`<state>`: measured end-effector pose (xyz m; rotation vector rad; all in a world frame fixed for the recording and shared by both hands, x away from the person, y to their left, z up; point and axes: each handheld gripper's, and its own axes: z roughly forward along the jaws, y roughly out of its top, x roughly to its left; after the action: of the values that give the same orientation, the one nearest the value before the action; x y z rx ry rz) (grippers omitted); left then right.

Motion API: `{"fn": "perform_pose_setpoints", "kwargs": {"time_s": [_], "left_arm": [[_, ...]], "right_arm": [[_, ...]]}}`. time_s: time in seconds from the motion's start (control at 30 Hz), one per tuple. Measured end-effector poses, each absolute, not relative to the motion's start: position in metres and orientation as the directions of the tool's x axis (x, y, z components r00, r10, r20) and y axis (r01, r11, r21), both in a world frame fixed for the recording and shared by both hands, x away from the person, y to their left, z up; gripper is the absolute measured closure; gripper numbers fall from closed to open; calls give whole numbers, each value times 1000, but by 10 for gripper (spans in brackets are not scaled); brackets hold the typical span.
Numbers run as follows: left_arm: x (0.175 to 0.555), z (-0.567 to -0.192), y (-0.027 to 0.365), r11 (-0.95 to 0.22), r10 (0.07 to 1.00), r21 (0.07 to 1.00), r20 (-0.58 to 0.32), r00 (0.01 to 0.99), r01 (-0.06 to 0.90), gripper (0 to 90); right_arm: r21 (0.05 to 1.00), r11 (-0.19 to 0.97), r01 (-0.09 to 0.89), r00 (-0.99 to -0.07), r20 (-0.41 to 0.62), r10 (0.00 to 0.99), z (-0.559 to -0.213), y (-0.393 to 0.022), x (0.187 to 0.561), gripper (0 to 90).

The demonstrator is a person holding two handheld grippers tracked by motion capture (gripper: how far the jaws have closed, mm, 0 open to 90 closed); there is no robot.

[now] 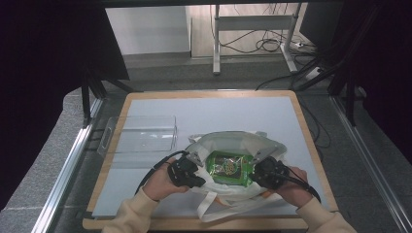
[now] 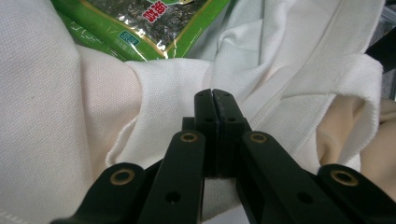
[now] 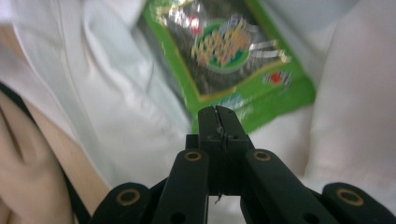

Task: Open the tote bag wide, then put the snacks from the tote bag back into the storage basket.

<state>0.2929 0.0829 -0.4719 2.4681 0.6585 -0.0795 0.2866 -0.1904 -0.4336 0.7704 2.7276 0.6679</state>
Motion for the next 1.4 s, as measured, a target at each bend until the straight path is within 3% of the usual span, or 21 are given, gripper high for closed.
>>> {"fn": "perform_pose_setpoints", "kwargs": {"time_s": [0.2,0.5,0.6,0.63,0.67,0.83,1.03,1.2,1.4], "left_arm": [[292,-463,90,-705,432,537,-194,881,464,895],[288,-439,113,-595,479,654,-179,859,468,837],[287,-433,119,-548,502,698,-168,849,462,679],[287,-433,119,-548,502,698,-168,849,462,637],[287,-429,125,-533,511,716,-152,846,450,556],[288,-426,129,-498,543,741,-138,828,451,386],[289,-426,130,-500,543,739,-141,828,453,339],[290,-427,129,-500,542,735,-147,828,458,324],[291,-428,128,-502,553,730,-140,821,463,304]], "right_arm": [[533,725,436,-826,-83,558,-426,-184,297,891],[560,661,499,-788,-24,615,-431,-185,310,847],[565,632,530,-769,6,639,-432,-185,312,703],[565,632,530,-769,6,639,-432,-185,312,703],[578,584,570,-736,43,676,-431,-184,314,541],[590,529,610,-701,90,707,-428,-181,317,430],[555,481,678,-634,111,766,-432,-175,321,267],[536,449,715,-590,120,798,-436,-176,324,225],[513,431,742,-563,130,816,-442,-179,329,238]]}}
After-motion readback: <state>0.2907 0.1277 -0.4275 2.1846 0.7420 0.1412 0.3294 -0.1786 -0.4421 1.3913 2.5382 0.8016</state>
